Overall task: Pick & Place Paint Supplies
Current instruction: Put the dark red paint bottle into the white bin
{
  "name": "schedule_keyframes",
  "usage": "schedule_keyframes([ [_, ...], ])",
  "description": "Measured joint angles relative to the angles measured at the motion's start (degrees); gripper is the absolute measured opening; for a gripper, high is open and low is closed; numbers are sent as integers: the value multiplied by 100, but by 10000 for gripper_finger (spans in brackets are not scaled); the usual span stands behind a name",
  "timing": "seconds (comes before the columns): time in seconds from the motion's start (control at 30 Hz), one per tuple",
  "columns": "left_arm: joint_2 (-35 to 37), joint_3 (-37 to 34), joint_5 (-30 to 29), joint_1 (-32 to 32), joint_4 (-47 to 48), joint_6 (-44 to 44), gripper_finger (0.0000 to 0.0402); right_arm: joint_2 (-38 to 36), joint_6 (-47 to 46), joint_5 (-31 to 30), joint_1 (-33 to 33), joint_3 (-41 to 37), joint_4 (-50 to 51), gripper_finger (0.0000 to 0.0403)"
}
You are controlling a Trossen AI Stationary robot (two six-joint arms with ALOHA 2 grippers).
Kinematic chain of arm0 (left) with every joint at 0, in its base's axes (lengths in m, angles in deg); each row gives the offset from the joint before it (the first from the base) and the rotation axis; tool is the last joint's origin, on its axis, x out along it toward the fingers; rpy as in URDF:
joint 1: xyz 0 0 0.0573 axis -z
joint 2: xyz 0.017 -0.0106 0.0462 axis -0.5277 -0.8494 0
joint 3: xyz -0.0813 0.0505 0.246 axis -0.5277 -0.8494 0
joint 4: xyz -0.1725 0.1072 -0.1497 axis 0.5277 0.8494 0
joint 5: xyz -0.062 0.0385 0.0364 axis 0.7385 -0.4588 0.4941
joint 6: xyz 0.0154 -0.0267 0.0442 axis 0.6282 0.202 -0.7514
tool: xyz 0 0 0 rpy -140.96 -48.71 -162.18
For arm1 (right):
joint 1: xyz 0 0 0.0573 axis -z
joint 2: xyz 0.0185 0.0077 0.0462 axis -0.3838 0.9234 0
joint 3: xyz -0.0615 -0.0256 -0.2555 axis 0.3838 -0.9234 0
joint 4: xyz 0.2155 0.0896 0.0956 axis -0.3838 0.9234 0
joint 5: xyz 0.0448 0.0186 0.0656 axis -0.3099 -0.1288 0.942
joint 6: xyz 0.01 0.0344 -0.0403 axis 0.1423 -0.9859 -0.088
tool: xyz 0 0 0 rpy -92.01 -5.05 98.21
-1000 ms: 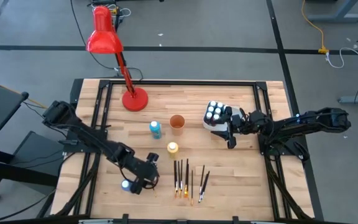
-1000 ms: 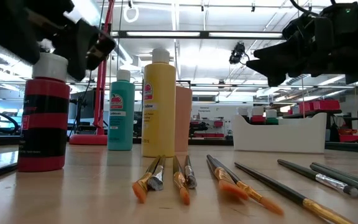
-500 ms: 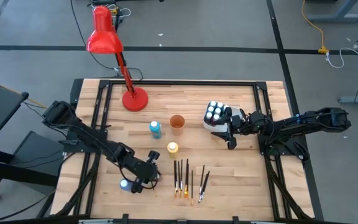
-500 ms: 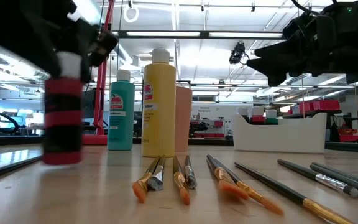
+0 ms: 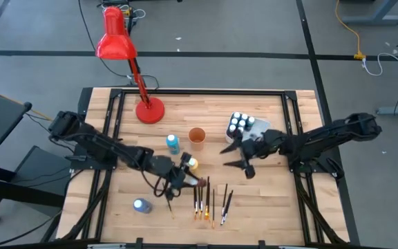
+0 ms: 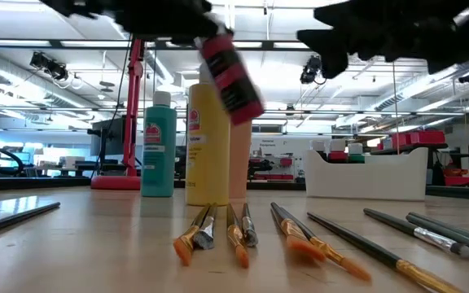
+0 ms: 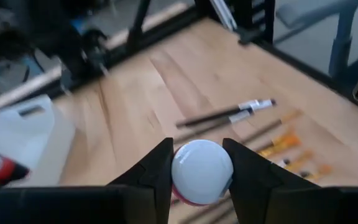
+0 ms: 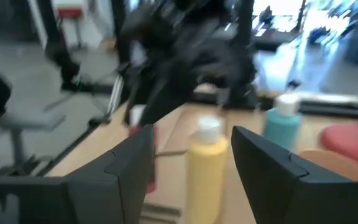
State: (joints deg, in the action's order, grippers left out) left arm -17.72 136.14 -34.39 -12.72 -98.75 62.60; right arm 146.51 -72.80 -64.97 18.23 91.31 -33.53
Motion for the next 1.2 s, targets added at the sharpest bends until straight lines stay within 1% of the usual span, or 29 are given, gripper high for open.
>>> schedule_keyframes([
  [0.07, 0, 0, 283, -175, -199, -50, 130, 266, 142, 2, -161, 349, 414, 217],
  [0.13, 0, 2, 396, -296, -236, -29, 131, 539, 297, 5, -291, 681, 733, 217],
  [0.27, 0, 2, 395, -444, -199, -47, 129, 1054, 359, 5, -461, 1258, 1243, 217],
  [0.47, 0, 2, 383, -466, -205, -489, 132, 1681, 38, 11, -544, 2020, 2260, 217],
  [0.63, 0, 2, 392, -462, -217, -549, 130, 2041, 24, 11, -551, 2464, 2576, 217],
  [0.87, 0, 2, 385, -461, -232, -774, 132, 2154, 24, 8, -551, 2661, 2504, 217],
  [1.0, 0, 2, 376, -463, -483, -903, 130, 2150, 63, 11, -551, 2661, 2477, 215],
  [1.1, 0, 2, 312, -461, -560, -1003, 136, 2152, 108, -28, -551, 2659, 2562, 201],
  [1.2, 0, 2, 245, -469, -584, -1068, 137, 2152, 226, -44, -548, 2659, 2447, 177],
])
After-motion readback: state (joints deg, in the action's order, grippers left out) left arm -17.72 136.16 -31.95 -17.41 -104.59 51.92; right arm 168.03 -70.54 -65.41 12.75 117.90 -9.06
